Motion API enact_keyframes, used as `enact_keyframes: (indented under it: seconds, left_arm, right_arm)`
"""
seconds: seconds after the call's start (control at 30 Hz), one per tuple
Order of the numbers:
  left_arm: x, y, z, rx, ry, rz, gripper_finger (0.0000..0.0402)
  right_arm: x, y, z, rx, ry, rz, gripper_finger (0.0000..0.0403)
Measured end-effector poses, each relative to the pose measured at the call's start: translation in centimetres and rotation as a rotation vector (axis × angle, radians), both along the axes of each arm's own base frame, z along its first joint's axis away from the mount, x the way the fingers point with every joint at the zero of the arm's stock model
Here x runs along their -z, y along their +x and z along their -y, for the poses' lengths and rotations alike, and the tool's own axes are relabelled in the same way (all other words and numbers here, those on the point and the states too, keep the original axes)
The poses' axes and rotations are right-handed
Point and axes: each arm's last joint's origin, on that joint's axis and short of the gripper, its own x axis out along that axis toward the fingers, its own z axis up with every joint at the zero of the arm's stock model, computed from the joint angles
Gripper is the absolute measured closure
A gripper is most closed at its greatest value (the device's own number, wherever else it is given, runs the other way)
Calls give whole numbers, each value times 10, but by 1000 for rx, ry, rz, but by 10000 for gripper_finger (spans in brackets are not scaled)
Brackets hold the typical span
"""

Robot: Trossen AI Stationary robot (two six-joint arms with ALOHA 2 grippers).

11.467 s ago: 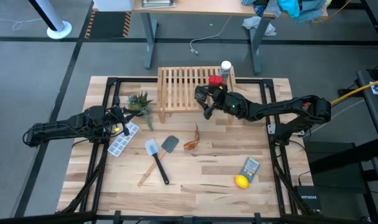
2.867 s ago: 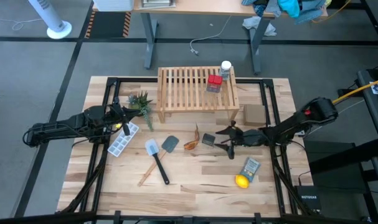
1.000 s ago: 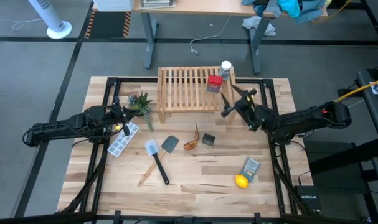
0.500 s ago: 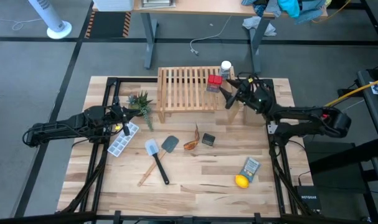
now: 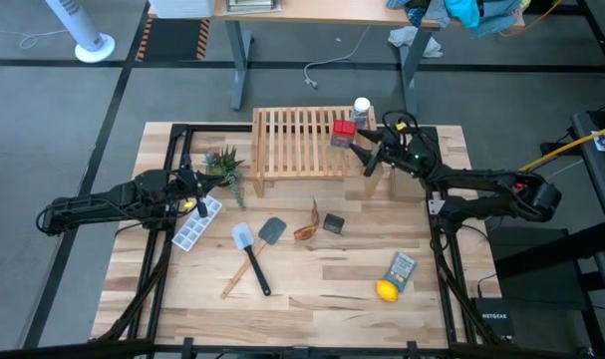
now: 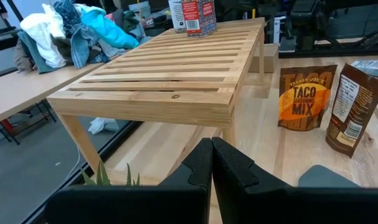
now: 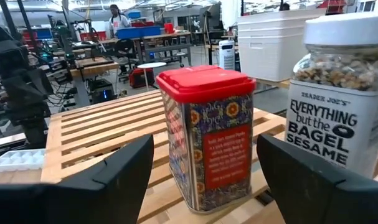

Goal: Shelf spices
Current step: Remove the red seasoning can from the shelf

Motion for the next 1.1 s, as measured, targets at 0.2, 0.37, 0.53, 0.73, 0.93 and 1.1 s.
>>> enact_keyframes:
  seconds: [0.2,0.37,0.53,0.73,0.93,1.1]
  left_arm:
    - [0,0,0,-1,-2,2,398]
    - [0,0,0,0,-1,-1,398]
    - [1,0,0,0,-2,-8,398]
    - [3,-1,0,0,-6,-33,398]
    - [3,-1,0,0,-9,-30,398]
    - [3,-1,0,-1,-10,-30,398]
  right_arm:
    - [-12,16,10,-49,7,-33,111]
    - [-10,31,21,-63,33,-74,111]
    - [-2,43,29,-106,61,-106,111]
    - [2,52,34,-141,74,-119,111]
    - [-2,57,35,-216,68,-108,115]
    - [-1,57,35,-222,77,-111,160]
